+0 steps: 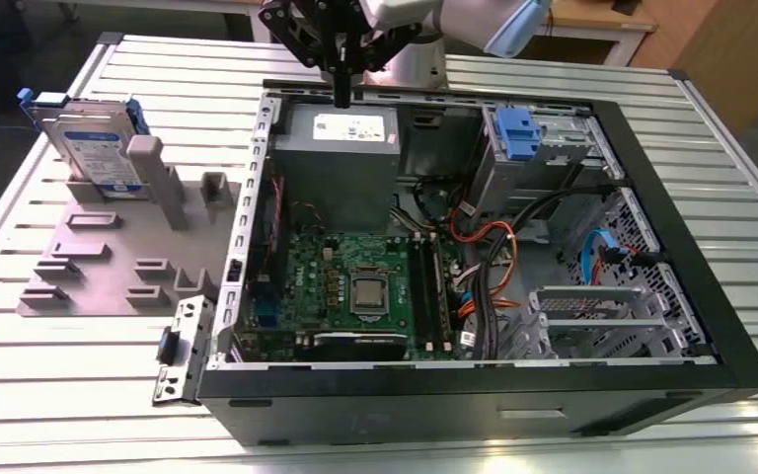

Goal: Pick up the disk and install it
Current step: 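Reach for the disk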

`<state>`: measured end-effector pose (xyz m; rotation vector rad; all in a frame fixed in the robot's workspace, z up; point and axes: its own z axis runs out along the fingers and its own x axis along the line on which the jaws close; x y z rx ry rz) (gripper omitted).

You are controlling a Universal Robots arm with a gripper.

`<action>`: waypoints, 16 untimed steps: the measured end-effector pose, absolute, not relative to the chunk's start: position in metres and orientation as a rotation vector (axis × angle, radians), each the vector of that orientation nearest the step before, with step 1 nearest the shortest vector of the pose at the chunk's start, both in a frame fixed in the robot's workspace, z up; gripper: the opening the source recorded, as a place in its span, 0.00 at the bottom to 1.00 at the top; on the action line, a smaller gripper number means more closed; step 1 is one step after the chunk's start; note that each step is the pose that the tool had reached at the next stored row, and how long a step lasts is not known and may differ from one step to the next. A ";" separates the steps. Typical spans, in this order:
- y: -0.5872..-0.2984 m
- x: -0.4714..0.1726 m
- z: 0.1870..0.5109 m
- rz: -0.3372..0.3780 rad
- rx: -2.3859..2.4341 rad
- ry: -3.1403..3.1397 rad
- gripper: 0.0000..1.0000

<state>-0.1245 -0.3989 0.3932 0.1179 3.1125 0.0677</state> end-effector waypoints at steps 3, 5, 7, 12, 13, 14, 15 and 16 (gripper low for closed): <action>-0.399 -0.125 0.393 0.068 0.118 3.113 0.11; -0.399 -0.125 0.393 0.068 0.118 3.112 0.11; -0.399 -0.126 0.393 0.068 0.118 3.112 0.11; -0.399 -0.128 0.393 0.068 0.118 3.112 0.11; -0.399 -0.128 0.393 0.068 0.118 3.112 0.11; -0.399 -0.128 0.393 0.068 0.118 3.113 0.11; -0.399 -0.129 0.393 0.068 0.118 3.113 0.11; -0.399 -0.129 0.393 0.068 0.118 3.112 0.11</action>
